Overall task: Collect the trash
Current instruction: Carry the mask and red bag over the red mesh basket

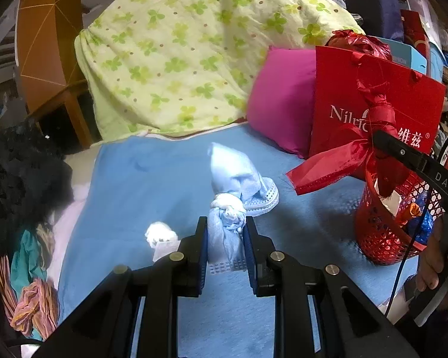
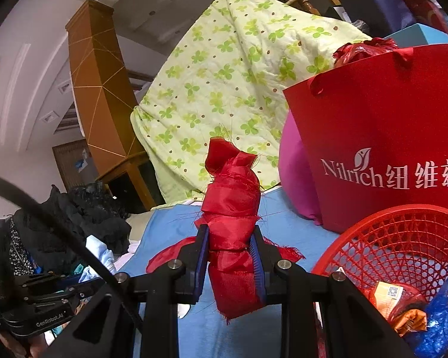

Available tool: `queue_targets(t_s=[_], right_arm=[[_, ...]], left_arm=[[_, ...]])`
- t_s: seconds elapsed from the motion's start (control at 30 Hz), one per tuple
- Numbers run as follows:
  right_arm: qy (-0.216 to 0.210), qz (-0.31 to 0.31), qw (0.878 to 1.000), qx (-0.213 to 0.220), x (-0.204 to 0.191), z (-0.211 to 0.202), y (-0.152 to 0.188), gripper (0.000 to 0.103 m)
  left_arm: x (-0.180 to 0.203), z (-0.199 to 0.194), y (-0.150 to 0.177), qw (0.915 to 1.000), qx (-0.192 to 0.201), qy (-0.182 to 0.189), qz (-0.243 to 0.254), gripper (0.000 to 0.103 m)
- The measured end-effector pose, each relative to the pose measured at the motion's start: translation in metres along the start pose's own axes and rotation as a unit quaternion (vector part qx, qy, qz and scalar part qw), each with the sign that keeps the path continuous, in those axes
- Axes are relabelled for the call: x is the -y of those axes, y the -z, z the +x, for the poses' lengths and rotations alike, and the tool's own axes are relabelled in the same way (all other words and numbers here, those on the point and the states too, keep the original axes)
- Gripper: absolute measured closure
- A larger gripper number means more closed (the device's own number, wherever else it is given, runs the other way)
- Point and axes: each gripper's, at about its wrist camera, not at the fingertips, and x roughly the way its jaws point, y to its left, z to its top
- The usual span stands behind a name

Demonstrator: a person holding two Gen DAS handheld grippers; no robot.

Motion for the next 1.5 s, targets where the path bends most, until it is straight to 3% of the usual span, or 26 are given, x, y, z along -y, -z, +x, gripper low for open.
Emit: queue_targets(t_s=[1.5], right_arm=[[0.091,0.073,0.991,0.062,0.088,-0.083,-0.006,0.075]], left_arm=[[0.071,-0.002,-0.013,0.9971,0.006,0.048,0.059,0.079]])
